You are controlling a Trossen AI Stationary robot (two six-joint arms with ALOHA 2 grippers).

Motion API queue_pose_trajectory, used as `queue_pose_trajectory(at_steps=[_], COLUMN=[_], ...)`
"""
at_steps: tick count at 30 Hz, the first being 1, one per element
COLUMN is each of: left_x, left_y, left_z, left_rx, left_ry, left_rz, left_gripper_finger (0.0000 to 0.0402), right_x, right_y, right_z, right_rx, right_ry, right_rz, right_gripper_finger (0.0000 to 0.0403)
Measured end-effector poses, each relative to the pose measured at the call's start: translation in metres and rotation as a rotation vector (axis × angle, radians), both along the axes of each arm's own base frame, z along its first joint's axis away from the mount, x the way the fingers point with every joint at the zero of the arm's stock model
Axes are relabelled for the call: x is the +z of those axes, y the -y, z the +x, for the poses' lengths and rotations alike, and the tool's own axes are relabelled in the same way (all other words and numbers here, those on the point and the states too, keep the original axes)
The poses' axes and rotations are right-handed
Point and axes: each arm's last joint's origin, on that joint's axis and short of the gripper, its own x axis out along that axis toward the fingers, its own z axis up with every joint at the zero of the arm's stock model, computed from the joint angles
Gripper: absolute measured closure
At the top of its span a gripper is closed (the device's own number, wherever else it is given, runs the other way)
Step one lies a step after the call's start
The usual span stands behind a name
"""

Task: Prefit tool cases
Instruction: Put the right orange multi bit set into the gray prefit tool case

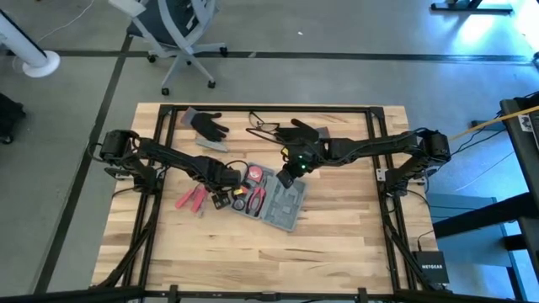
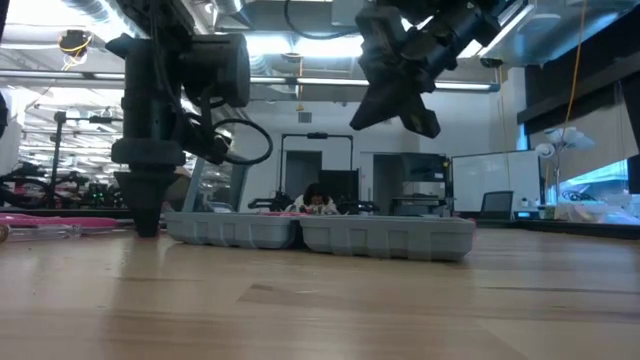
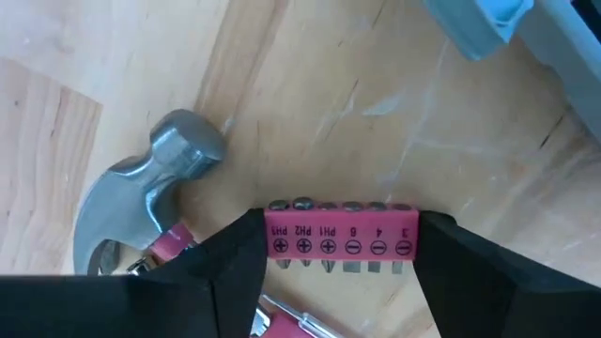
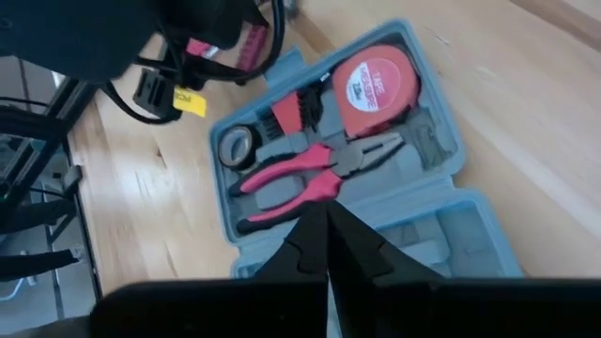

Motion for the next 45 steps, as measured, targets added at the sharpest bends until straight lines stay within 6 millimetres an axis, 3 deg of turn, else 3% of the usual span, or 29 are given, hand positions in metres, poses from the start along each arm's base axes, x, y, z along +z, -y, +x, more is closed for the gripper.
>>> queue_pose_trajectory(at_steps=[8,13,17,23,29,33,39,45], left_x=[0.012,0.030,0.043,0.058,0.075,0.076,0.069,0.071], left_y=[0.000,0.000,-0.002,-0.006,-0.014,-0.015,-0.002,0.016], left_z=[-0.002,-0.001,0.001,0.012,0.035,0.056,0.096,0.129], left_rx=[-0.055,-0.193,-0.315,-0.445,-0.513,-0.530,-0.617,-0.765], left_ry=[-0.029,0.001,0.052,0.122,0.280,0.320,0.356,0.550], left_rz=[0.011,0.015,0.027,0.039,0.070,0.033,0.023,0.037], left_gripper_finger=[0.0168,0.0168,0.0168,0.0168,0.0168,0.0168,0.0168,0.0168], right_x=[0.004,0.023,0.042,0.066,0.082,0.087,0.098,0.107], right_y=[0.001,0.012,0.025,0.037,0.032,0.030,0.028,0.027], right_z=[0.002,0.003,-0.009,-0.041,-0.067,-0.080,-0.094,-0.103], right_rx=[-0.009,-0.070,-0.130,-0.235,-0.280,-0.285,-0.245,-0.252], right_ry=[0.014,0.063,0.103,0.067,0.039,0.006,0.034,0.069], right_rz=[-0.012,-0.088,-0.130,-0.198,-0.231,-0.245,-0.299,-0.328], right_gripper_finger=[0.0403,0.0403,0.0403,0.0403,0.0403,0.0403,0.0403,0.0403])
